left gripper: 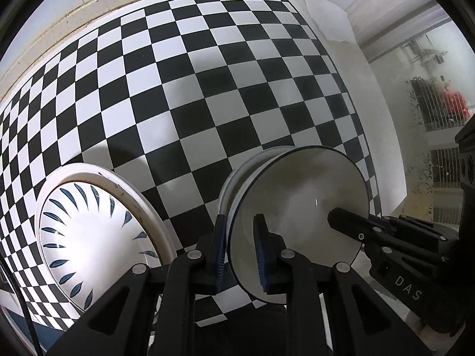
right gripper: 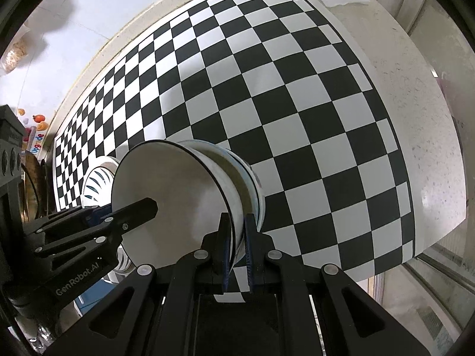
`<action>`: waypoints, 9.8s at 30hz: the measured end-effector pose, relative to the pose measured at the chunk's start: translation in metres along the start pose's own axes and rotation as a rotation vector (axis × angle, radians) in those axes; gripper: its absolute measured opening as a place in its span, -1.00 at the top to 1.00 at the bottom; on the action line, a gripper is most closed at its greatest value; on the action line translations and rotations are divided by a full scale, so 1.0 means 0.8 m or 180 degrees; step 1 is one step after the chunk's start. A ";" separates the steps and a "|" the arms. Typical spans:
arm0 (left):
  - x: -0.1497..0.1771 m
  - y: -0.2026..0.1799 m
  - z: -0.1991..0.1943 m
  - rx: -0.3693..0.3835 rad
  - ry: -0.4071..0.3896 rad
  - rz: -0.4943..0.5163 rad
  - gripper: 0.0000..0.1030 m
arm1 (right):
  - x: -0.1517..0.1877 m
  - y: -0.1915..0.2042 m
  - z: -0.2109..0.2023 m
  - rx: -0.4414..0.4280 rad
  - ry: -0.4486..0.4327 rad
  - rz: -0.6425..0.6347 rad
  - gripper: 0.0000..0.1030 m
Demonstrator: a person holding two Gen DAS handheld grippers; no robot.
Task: Organize plates and bowls
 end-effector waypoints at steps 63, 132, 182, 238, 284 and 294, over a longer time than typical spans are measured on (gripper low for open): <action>0.086 0.011 -0.287 -0.0243 -0.1330 0.0072 -0.70 | 0.089 0.112 -0.281 0.0134 -0.1069 -0.0795 -0.66; -0.017 0.012 0.057 0.0614 0.0493 -0.0437 0.08 | 0.046 -0.040 0.098 -0.1383 0.0204 0.1044 -0.13; 0.063 0.275 -0.059 0.0297 0.0039 -0.1717 0.06 | 0.053 0.308 0.148 -0.1567 0.1023 -0.0375 -0.12; 0.087 0.261 -0.167 -0.0735 -0.0800 -0.1029 -0.26 | 0.043 0.285 0.008 -0.0599 -0.0094 -0.1220 -0.55; 0.370 0.111 -0.469 -0.1300 -0.2400 -0.0715 -0.66 | 0.330 0.283 -0.417 -0.0279 -0.2258 -0.1575 -0.78; 0.427 0.087 -0.495 -0.1387 -0.2551 -0.0721 -0.66 | 0.389 0.262 -0.460 -0.0228 -0.2442 -0.1602 -0.79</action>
Point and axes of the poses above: each gripper's, at about its wrist camera, not at the fingertips, and z roughly the way its jaws point, y to its left, x to its underside, the point moved 8 cm from there along z, roughly the way its jaws point, and after that the axes turned 10 degrees about -y, right-handed, at the moved point
